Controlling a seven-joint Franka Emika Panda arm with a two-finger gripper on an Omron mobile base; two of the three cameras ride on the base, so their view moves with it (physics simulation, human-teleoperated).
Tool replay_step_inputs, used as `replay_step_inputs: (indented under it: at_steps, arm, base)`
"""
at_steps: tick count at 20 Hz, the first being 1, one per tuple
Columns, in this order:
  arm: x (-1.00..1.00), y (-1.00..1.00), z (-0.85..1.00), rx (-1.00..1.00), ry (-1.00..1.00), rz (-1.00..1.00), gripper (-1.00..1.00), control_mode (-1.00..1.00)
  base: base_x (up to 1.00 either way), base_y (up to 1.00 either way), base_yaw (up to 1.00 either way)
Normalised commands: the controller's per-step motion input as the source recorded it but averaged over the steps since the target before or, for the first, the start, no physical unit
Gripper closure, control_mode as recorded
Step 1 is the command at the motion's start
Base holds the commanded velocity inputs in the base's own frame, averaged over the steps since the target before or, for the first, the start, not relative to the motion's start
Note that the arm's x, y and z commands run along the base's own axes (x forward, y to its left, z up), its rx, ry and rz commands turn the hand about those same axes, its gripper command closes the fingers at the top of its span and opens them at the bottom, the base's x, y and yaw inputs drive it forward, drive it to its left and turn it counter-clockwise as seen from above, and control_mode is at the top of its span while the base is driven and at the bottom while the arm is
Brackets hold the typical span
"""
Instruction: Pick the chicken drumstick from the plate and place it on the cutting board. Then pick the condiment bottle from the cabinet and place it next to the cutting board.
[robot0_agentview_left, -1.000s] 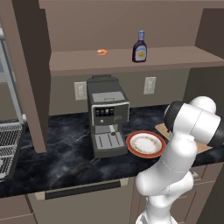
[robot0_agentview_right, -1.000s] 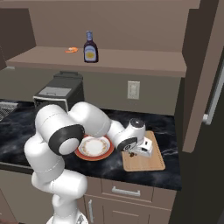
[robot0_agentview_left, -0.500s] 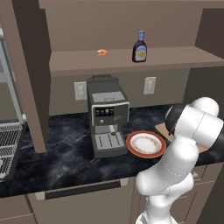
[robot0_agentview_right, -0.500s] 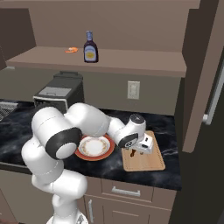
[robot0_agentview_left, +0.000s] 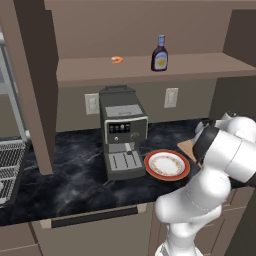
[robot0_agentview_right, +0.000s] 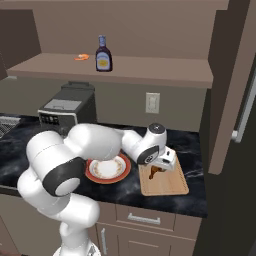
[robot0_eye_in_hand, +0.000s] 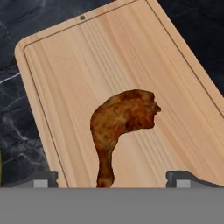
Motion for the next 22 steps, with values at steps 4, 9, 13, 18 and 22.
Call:
replay_step_inputs:
  at_steps: [4, 9, 13, 18, 22]
  arm:
    - [-0.19, 0.02, 0.21, -0.03, -0.04, -0.02, -1.0, -1.0]
    - [-0.15, 0.15, 0.07, -0.04, -0.06, -0.02, -1.0, -1.0]
    - [-0.11, 0.24, 0.02, -0.02, -0.04, -0.01, -1.0, -1.0]
    - [-0.06, 0.28, 0.1, 0.0, 0.0, -0.01, -1.0, -1.0]
    - [-0.03, 0.26, 0.21, 0.0, 0.0, -0.02, -1.0, -1.0]
  base:
    - [0.0, 0.0, 0.0]
    - [0.0, 0.0, 0.0]
    - [0.0, 0.0, 0.0]
    - [0.0, 0.0, 0.0]
    - [0.0, 0.0, 0.0]
